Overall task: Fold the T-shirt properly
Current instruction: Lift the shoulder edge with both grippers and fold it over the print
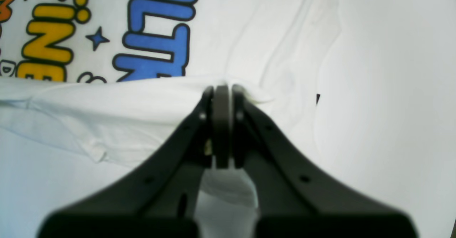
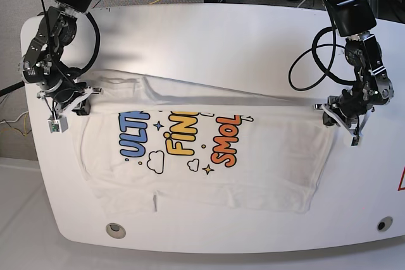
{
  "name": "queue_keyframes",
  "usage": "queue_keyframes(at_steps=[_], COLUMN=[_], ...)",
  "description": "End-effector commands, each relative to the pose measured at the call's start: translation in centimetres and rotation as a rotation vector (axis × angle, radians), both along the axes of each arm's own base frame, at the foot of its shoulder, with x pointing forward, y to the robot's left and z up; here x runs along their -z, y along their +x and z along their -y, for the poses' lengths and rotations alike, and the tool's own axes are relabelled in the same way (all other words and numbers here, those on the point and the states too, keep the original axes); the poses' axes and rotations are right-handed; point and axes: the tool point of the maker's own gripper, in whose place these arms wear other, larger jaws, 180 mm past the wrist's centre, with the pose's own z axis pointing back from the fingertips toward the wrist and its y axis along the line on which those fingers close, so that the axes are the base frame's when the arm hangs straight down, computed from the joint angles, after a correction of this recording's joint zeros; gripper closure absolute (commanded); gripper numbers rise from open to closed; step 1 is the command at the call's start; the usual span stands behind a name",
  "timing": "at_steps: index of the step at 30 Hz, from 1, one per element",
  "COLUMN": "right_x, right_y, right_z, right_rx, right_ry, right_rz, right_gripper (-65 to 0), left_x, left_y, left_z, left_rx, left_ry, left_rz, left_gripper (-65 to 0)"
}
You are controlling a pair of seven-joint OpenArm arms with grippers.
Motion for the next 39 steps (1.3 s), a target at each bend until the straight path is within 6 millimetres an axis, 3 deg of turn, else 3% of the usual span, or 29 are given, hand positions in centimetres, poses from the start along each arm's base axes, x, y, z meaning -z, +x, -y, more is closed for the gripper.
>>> queue_keyframes(at_steps=[1, 12, 26, 32, 35, 39], right_x=[-1.6, -2.1, -0.9, 0.1, 0.5, 1.1], right_y=[1.0, 1.5, 1.4, 1.7, 2.0, 2.0], right_z=[0.6, 0.6, 0.7, -0.5, -1.4, -2.1], right_rx=[-0.001, 0.005, 0.013, -0.041, -0.077, -0.09], right_ry=[-0.019, -0.015, -0.003, -0.071, -0.11, -0.137], right_rz=[0.057, 0.096, 0.071, 0.031, 0.016, -0.007], right_gripper=[0.0, 0.0, 0.0, 0.0, -3.9, -17.6], left_x=[-3.1, -5.0, -1.9, -1.3, -1.1, -1.2], left_y=[2.5, 4.2, 4.6, 4.7, 4.7, 5.2], left_z=[-0.7, -0.7, -0.8, -0.9, -0.9, 0.2], left_rx=[-0.005, -0.01, -0.05, -0.06, -0.05, -0.008], left_ry=[0.015, 0.011, -0.063, -0.067, -0.037, -0.015], left_rz=[0.099, 0.169, 0.132, 0.137, 0.134, 0.151], left_gripper=[-3.1, -3.1, -3.4, -3.8, -7.8, -18.6])
